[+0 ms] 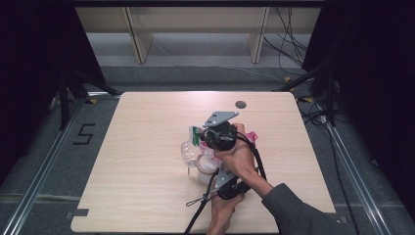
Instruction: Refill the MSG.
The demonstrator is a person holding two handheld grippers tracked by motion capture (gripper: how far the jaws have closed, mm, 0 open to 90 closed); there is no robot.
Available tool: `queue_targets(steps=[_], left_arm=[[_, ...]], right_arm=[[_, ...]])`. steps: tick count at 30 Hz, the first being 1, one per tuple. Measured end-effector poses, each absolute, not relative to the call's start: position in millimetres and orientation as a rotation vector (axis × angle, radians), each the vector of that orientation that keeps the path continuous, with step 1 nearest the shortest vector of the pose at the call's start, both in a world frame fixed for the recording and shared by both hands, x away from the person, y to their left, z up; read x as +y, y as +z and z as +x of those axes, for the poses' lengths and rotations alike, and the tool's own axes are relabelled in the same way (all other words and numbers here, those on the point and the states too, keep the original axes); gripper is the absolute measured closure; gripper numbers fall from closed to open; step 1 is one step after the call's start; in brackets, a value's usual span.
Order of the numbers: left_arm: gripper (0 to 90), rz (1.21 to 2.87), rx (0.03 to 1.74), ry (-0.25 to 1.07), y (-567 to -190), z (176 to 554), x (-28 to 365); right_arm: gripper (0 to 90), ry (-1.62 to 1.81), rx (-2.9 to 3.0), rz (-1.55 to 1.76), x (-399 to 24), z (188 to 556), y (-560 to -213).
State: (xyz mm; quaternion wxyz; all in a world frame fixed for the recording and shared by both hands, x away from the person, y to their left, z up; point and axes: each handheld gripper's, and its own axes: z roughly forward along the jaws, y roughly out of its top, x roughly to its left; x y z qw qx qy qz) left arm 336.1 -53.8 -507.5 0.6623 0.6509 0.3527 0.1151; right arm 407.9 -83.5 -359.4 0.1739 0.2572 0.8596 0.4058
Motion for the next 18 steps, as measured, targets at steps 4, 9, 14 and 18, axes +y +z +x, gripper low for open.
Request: queue_targets(steps=[4,9,14,18], left_arm=[[72.8,1.471,0.797,0.261,-507.1,336.2,-53.6],[72.8,1.471,0.797,0.259,-507.0,336.3,-53.6],[72.8,1.47,0.797,0.259,-507.2,336.4,-53.9],[72.8,1.47,0.799,0.257,-507.1,336.5,-53.7]], right_arm=[[90.0,1.153,2.432,0.711,-83.0,408.7,-359.6],[90.0,1.15,2.432,0.705,-83.0,409.0,-359.5],[90.0,1.156,2.428,0.732,-83.0,408.3,-359.2],[90.0,1.155,2.433,0.734,-83.0,408.4,-358.3]])
